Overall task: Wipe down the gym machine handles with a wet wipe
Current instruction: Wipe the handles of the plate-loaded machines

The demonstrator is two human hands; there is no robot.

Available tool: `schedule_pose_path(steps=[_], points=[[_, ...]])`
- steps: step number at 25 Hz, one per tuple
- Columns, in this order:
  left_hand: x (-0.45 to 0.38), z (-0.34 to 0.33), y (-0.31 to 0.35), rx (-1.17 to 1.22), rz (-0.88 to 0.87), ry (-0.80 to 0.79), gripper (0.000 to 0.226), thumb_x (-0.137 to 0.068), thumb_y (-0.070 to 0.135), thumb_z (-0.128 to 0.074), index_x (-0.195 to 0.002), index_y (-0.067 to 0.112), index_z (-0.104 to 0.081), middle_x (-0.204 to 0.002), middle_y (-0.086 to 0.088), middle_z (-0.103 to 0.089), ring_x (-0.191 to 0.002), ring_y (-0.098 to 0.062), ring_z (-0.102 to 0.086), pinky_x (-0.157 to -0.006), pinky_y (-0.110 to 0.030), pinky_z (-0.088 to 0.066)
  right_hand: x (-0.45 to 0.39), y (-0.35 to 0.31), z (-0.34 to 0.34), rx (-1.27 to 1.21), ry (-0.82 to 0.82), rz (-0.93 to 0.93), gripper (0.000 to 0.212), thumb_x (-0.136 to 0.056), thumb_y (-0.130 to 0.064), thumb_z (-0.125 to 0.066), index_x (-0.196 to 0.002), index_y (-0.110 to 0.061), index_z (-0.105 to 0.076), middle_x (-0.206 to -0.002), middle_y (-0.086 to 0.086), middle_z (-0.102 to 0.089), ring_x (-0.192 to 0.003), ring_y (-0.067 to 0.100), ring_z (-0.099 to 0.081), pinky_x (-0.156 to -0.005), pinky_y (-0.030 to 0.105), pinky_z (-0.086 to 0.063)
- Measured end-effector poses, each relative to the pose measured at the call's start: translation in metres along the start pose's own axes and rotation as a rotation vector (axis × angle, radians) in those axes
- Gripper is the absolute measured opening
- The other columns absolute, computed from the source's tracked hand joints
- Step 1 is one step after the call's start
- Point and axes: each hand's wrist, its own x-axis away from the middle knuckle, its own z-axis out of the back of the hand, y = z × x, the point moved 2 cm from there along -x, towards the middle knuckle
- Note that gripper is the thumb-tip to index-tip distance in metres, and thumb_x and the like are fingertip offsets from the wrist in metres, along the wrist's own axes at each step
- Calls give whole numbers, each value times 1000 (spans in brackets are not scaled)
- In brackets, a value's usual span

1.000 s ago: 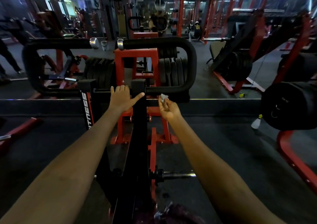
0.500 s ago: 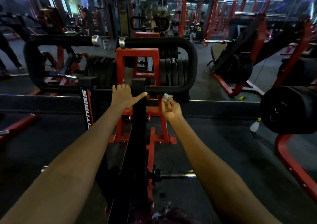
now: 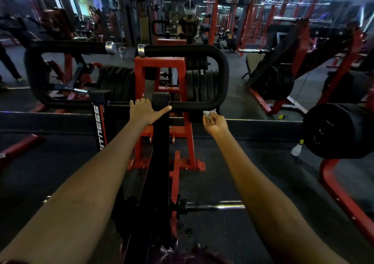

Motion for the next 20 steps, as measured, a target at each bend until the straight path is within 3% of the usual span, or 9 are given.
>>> schedule_pose_path(steps=[2, 4, 6, 11, 14, 18, 20], points=[[-1, -1, -1, -5, 0, -6, 106, -75, 84, -27, -139, 0, -37, -144, -21, -38, -136, -33, -31, -116, -48, -12, -6, -16, 1, 50, -1, 74, 21, -89, 11, -43, -90, -1, -60, -64, 7, -64, -44, 10, -59, -46, 16, -50], [-1, -2, -1, -12, 4, -12, 108, -73, 85, -27, -139, 0, -37, -143, -21, -39, -135, -34, -31, -116, -49, -13, -9, -28, 1, 137, 78, 177, 19, -83, 11, -54, -96, 2, -63, -76, 11, -64, -59, 14, -64, -53, 21, -54], [-1, -3, -1, -20, 8, -3, 109, -72, 86, -27, -138, 1, -39, -142, -21, -40, -134, -35, -32, -115, -49, -14, -8, -30, 2, 200, 117, 213, 13, -82, 11, -56, -91, 4, -62, -79, 12, -62, -65, 16, -62, -58, 25, -57], [-1, -1, 0, -27, -1, -5, 105, -75, 84, -26, -139, 1, -37, -143, -20, -39, -135, -33, -31, -116, -49, -13, 2, -37, -5, 226, 89, 211, 13, -85, 11, -51, -92, 3, -59, -72, 9, -55, -42, 10, -55, -46, 21, -51], [-1, -2, 0, -28, -6, -2, 104, -75, 84, -28, -138, 1, -39, -142, -21, -40, -135, -34, -32, -115, -49, -14, 7, -58, -20, 402, 184, 381, 15, -81, 11, -56, -75, -2, -62, -67, 9, -57, -53, 11, -54, -50, 18, -49], [-3, -1, 0, 1, 5, -3, 105, -74, 84, -30, -138, 1, -39, -142, -21, -40, -135, -34, -32, -116, -49, -14, 3, -78, -47, 677, 149, 628, 19, -82, 8, -56, -83, -6, -68, -76, 5, -63, -66, 10, -58, -63, 19, -53], [-4, -2, -1, 9, 7, -1, 106, -74, 85, -29, -137, 1, -40, -142, -21, -41, -135, -34, -33, -116, -49, -14, 1, -85, -65, 836, 146, 780, 15, -85, 2, -58, -81, -5, -70, -67, 2, -60, -57, 6, -53, -54, 17, -47]])
